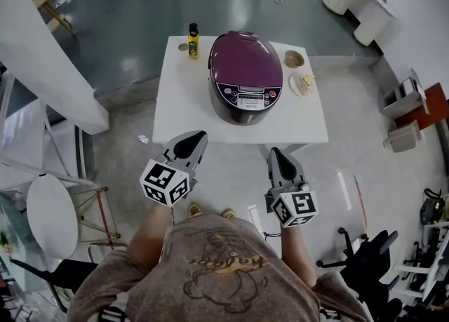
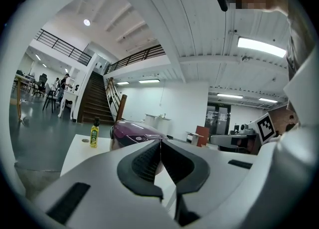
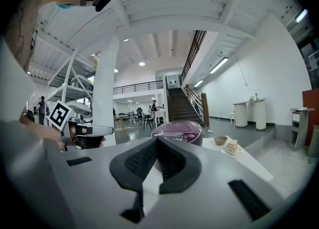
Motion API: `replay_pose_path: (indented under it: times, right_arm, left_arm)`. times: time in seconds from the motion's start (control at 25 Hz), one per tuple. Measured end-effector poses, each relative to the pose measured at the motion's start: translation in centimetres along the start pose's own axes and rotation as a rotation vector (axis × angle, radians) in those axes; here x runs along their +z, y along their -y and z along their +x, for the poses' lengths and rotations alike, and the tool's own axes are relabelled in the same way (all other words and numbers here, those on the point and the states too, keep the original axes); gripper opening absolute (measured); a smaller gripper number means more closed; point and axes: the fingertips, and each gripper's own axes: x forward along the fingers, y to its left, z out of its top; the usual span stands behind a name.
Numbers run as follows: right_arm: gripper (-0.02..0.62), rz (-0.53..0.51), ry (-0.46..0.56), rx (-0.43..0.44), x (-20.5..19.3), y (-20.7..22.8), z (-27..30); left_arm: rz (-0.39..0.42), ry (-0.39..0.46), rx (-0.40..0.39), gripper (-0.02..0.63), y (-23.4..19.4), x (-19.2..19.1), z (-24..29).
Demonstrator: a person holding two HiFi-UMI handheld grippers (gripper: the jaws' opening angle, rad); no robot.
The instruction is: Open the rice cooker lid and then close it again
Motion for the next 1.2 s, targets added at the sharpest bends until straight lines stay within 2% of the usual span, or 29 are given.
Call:
replay_pose_path:
  times: [0.4, 0.88, 1.2]
  right_arm:
    - [0.003, 0.037, -0.007, -0.007, -2.8, 1.2, -1.5]
    - [0.0, 0.052, 0.004, 0.003, -2.7, 0.9, -2.3]
    - [0.0, 0.07, 0.006, 0.01, -2.5, 0.5, -2.2]
  left_arm:
    - [0.004, -0.018, 0.032, 0.023, 1.6, -2.1, -0.1]
    - [0.007, -0.008, 0.037, 0.023, 3.0, -1.7, -0.5]
    - [-0.027, 0.001, 0.049, 0.023, 2.9, -1.5, -1.1]
